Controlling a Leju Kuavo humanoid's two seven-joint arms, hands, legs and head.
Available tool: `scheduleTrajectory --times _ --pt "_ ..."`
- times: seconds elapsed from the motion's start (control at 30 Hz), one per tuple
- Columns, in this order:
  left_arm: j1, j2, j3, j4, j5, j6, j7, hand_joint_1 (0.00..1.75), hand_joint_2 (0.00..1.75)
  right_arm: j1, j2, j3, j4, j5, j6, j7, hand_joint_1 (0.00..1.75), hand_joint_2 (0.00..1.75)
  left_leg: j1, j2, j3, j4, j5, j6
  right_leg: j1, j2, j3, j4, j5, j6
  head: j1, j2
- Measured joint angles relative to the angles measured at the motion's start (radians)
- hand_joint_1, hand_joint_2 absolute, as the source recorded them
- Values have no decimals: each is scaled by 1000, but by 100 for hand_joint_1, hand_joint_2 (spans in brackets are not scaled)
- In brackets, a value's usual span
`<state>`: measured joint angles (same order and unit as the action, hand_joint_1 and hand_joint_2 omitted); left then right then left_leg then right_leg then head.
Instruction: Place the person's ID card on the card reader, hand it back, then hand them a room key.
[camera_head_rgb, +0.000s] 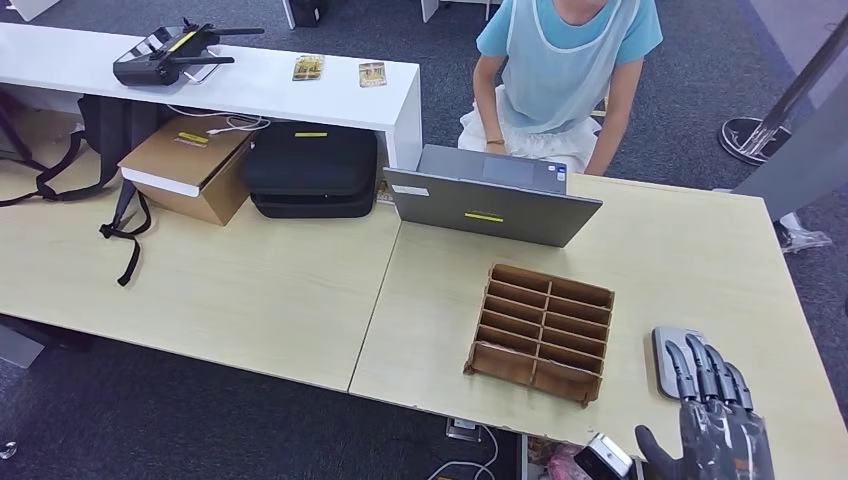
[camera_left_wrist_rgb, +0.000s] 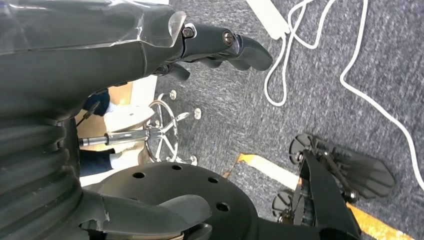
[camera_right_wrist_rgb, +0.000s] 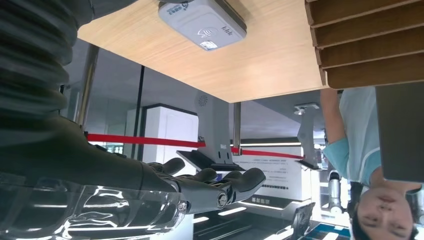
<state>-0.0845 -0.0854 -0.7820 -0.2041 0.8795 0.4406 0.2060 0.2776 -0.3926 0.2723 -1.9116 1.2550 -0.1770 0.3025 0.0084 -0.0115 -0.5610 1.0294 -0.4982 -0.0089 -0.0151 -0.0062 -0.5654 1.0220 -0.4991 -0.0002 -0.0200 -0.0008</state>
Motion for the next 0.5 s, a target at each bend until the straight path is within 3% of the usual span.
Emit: scheduleTrajectory --times 0.5 --pt "-1 -8 0 0 -9 30 0 0 175 -102 156 71 165 112 -57 83 0 175 0 0 0 0 0 0 0 0 0 0 0 0 0 0"
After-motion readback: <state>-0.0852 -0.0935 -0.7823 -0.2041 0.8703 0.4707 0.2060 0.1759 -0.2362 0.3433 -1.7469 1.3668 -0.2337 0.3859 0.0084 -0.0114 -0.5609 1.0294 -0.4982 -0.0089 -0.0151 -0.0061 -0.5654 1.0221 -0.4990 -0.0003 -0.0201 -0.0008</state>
